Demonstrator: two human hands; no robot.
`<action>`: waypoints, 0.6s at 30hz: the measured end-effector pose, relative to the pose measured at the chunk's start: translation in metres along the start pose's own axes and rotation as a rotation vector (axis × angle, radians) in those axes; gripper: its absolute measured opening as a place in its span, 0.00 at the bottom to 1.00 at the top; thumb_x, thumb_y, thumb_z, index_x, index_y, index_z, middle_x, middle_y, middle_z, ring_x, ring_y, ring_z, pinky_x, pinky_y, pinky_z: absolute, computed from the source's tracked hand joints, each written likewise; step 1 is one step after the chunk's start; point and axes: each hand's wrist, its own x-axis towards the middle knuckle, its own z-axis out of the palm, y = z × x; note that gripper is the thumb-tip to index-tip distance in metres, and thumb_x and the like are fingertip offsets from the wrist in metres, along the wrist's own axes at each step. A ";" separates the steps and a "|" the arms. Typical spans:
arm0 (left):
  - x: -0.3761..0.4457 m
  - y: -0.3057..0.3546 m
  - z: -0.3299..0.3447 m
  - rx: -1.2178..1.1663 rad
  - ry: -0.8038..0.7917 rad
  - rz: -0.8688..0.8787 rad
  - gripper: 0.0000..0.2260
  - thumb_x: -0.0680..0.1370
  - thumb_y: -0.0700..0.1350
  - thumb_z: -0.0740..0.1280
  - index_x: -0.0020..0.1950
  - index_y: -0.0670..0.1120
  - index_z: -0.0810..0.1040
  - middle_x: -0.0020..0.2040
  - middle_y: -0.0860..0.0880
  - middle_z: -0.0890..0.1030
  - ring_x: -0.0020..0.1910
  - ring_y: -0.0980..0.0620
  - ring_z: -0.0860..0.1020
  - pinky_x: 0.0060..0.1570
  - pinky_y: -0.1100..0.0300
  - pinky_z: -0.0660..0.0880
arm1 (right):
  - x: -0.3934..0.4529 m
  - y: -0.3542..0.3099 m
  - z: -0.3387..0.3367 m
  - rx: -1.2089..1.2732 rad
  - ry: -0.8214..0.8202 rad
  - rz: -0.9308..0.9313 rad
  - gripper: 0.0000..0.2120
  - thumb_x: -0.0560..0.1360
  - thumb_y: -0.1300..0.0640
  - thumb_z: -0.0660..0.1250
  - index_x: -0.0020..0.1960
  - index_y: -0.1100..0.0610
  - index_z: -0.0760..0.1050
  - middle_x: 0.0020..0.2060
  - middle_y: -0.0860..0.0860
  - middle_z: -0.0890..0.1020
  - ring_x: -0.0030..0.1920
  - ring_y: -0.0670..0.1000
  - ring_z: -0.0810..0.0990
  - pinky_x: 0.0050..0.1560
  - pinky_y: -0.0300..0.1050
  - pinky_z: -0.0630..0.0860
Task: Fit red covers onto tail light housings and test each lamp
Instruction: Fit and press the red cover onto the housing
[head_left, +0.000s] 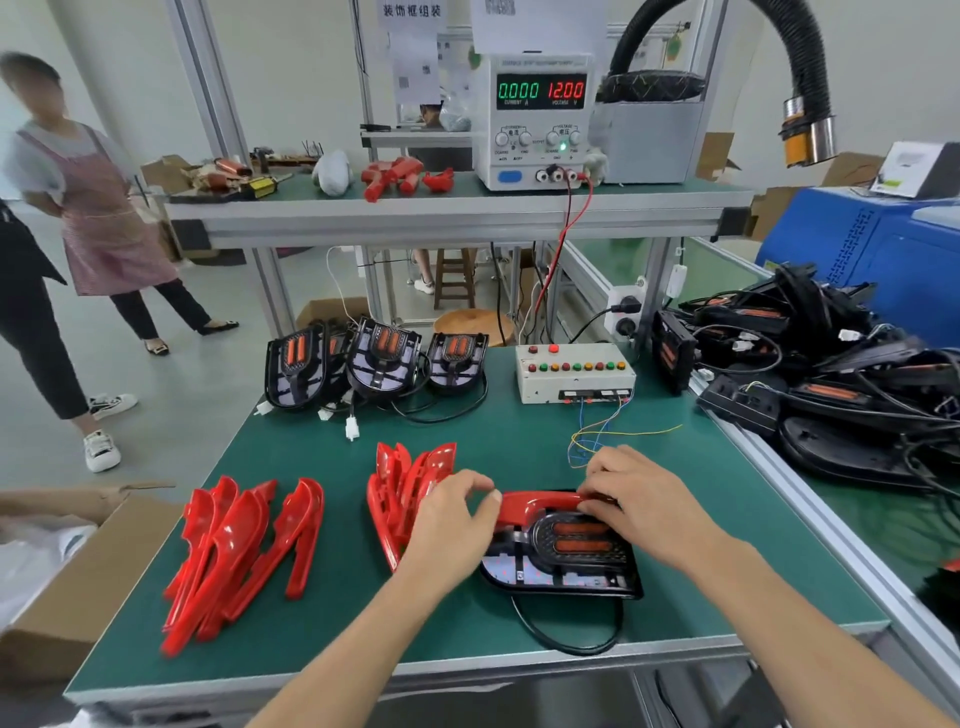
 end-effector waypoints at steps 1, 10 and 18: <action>0.000 -0.001 0.002 0.023 -0.012 -0.001 0.08 0.82 0.47 0.67 0.59 0.49 0.81 0.55 0.57 0.82 0.57 0.59 0.77 0.59 0.67 0.68 | 0.000 0.001 0.001 0.009 0.004 0.004 0.08 0.79 0.48 0.69 0.54 0.49 0.84 0.49 0.43 0.77 0.55 0.46 0.73 0.51 0.39 0.71; -0.011 -0.008 0.011 -0.005 -0.018 0.041 0.04 0.81 0.46 0.69 0.55 0.52 0.80 0.48 0.61 0.82 0.51 0.64 0.79 0.56 0.64 0.74 | -0.005 0.013 0.014 0.163 0.006 0.094 0.09 0.80 0.53 0.70 0.58 0.52 0.85 0.60 0.44 0.82 0.60 0.46 0.79 0.65 0.44 0.73; -0.012 -0.007 0.013 0.053 -0.053 0.110 0.03 0.81 0.47 0.68 0.55 0.52 0.77 0.49 0.58 0.82 0.52 0.57 0.80 0.57 0.54 0.76 | -0.024 0.013 0.034 0.555 0.139 0.370 0.09 0.78 0.53 0.73 0.55 0.43 0.85 0.56 0.33 0.82 0.59 0.31 0.76 0.62 0.25 0.66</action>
